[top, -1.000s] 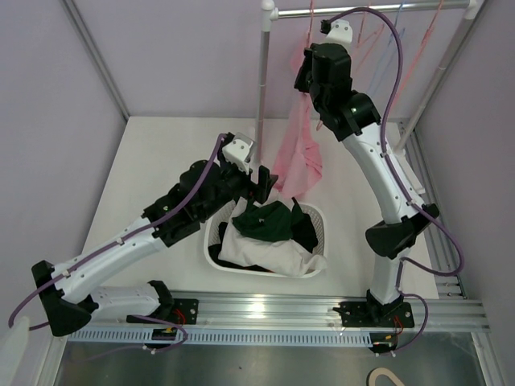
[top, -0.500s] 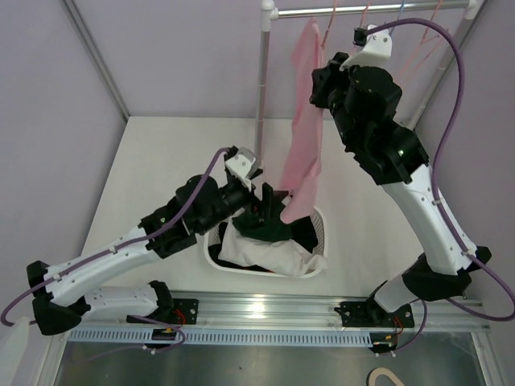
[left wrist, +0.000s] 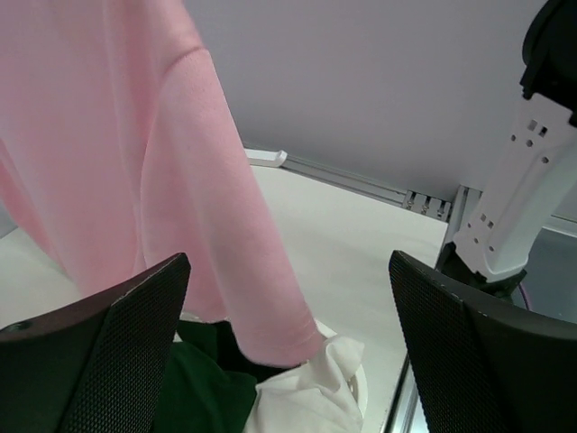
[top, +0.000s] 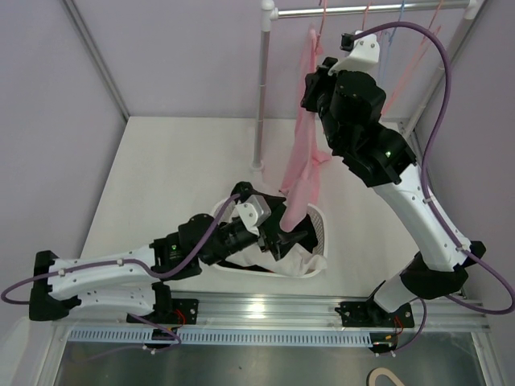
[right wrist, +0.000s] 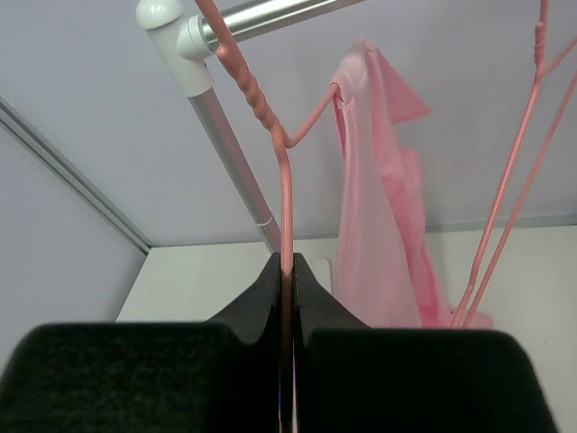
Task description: Remove the t-shirt from the hanger
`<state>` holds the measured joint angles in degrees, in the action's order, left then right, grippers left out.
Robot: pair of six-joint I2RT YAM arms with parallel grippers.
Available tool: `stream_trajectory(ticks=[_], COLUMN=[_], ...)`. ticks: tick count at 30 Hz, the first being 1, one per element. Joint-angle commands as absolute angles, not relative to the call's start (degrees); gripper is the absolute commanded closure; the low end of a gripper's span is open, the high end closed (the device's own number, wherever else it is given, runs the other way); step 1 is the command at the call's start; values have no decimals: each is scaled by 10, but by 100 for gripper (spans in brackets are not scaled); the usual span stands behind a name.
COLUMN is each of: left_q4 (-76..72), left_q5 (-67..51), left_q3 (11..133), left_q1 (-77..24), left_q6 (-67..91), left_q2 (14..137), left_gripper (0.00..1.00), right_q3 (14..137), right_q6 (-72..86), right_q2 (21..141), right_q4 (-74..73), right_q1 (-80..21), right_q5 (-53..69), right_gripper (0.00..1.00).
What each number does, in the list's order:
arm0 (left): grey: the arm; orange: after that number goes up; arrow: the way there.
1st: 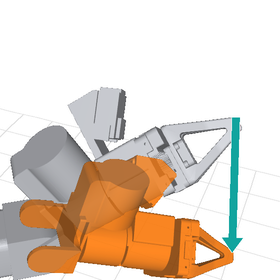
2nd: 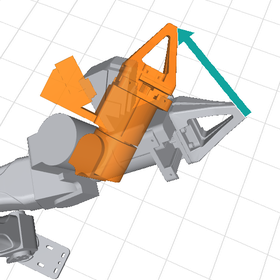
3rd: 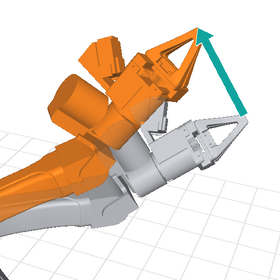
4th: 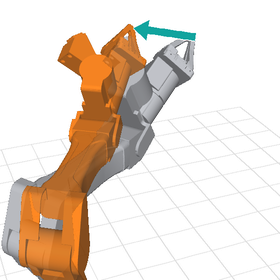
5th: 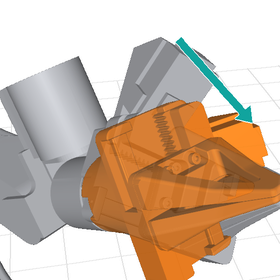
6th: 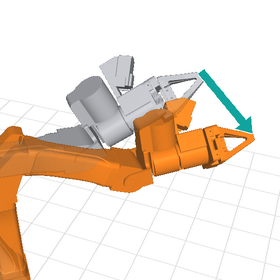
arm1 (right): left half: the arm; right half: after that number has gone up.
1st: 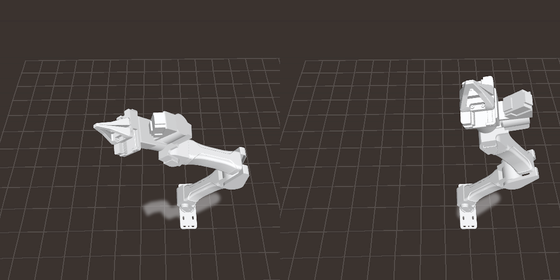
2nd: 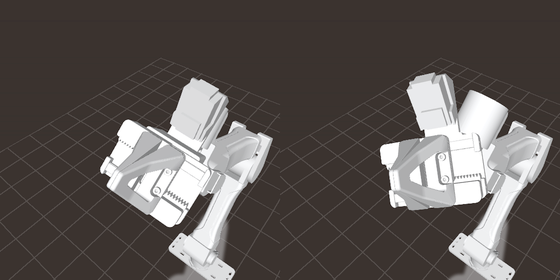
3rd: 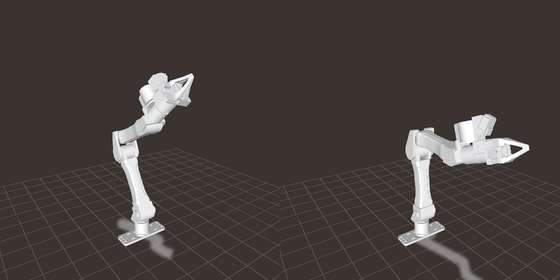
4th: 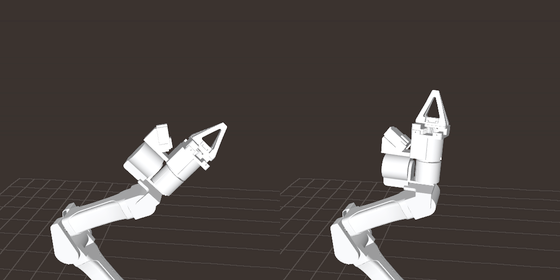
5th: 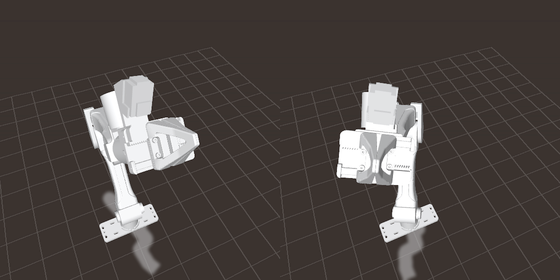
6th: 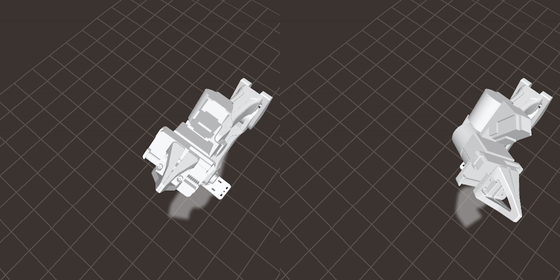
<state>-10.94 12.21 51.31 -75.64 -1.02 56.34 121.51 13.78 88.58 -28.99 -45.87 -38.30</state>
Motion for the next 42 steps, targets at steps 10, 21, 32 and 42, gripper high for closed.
stream_trajectory(ticks=[10, 21, 32, 42], left_q4=[-174, -139, -93, -205], left_q5=[165, 164, 244, 220], left_q3=[584, 631, 571, 438], left_q1=[-680, -658, -817, -869], left_q6=[-20, -27, -51, 71], left_q2=[704, 716, 586, 604], left_gripper=[9, 99, 99, 99], right_q3=[1230, 1219, 1290, 1440], right_q6=[167, 132, 130, 131], right_q2=[871, 860, 923, 1019], right_q4=[-269, -253, -243, -278], right_q1=[-504, -509, -404, -346], right_q5=[-400, -433, -391, -363], right_gripper=[100, 100, 100, 100])
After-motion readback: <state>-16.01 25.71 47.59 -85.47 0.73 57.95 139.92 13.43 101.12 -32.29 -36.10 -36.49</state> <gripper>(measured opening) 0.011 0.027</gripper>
